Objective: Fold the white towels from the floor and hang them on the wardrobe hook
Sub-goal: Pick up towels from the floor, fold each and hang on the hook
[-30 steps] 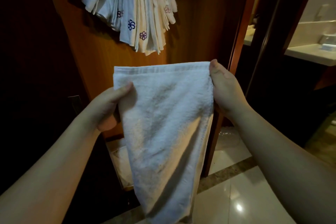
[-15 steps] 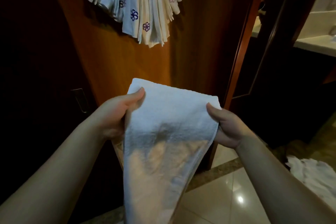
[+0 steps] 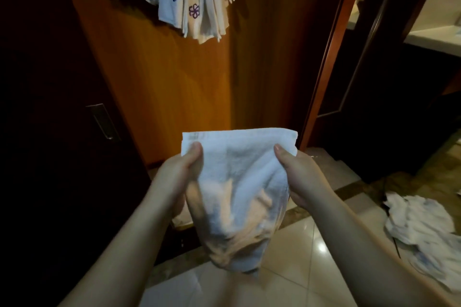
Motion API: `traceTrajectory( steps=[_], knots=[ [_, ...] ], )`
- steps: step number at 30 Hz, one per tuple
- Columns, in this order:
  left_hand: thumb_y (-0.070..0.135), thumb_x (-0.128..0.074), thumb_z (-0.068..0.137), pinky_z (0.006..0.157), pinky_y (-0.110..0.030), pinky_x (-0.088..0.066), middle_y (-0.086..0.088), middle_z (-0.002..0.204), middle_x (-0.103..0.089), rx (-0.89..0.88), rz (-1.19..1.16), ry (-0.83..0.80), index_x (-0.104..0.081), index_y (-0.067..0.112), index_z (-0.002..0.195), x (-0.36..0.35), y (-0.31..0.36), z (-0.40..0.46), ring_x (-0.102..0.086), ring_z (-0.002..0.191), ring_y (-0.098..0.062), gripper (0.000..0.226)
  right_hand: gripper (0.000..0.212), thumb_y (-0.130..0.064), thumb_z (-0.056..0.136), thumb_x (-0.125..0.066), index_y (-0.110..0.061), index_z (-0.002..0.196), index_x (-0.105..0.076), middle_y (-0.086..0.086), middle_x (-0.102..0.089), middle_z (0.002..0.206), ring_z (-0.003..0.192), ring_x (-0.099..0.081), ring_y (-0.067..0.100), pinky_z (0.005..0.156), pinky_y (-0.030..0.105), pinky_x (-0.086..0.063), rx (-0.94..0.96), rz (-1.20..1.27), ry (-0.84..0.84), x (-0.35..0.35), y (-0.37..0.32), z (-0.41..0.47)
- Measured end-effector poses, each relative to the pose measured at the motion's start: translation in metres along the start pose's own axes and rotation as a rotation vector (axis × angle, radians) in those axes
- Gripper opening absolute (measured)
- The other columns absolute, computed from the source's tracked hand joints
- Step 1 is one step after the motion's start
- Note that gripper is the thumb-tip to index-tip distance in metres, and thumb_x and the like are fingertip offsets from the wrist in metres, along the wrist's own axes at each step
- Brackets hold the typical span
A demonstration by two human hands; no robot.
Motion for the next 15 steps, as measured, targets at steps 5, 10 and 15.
traceTrajectory(
  steps=[5,10,15],
  knots=[
    [0.066,-0.055,0.081,0.099,-0.051,-0.051,0.004,0.101,-0.078,-0.012,0.049,0.096,-0.078,0.037,0.094,-0.019,-0.043,-0.021,-0.072,0.102,-0.023,0.040,0.028,-0.054,0.101,-0.048,-0.033,0.107,-0.066,-0.011,-0.072,0.092,0.087,-0.069,0.009,0.074,0.030,-0.053,0.070,-0.340,0.206,-0.011,0.023,-0.028],
    [0.058,-0.042,0.100,0.059,-0.006,-0.048,0.039,0.084,-0.068,-0.136,0.170,0.028,-0.070,0.056,0.086,-0.038,-0.048,-0.048,-0.062,0.080,0.020,0.031,0.027,-0.066,0.097,-0.040,-0.046,0.095,-0.059,-0.042,-0.063,0.086,0.083,-0.060,-0.018,0.062,0.000,-0.042,0.148,-0.457,0.097,-0.039,0.028,-0.047],
    [0.055,-0.042,0.096,0.062,-0.002,-0.045,0.034,0.087,-0.070,-0.166,0.219,-0.037,-0.064,0.041,0.099,-0.048,-0.046,-0.058,-0.065,0.084,0.014,0.026,0.044,-0.079,0.086,-0.032,-0.047,0.090,-0.062,-0.043,-0.064,0.084,0.082,-0.061,-0.019,0.059,0.000,-0.042,0.111,-0.392,0.003,-0.055,0.029,-0.054]
  ],
)
Point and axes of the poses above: each hand's wrist, its own z-axis towards the middle knuckle, its own x-axis out of the back of the hand, y = z × x, the point moved 4 cm from there along z, towards the middle knuckle
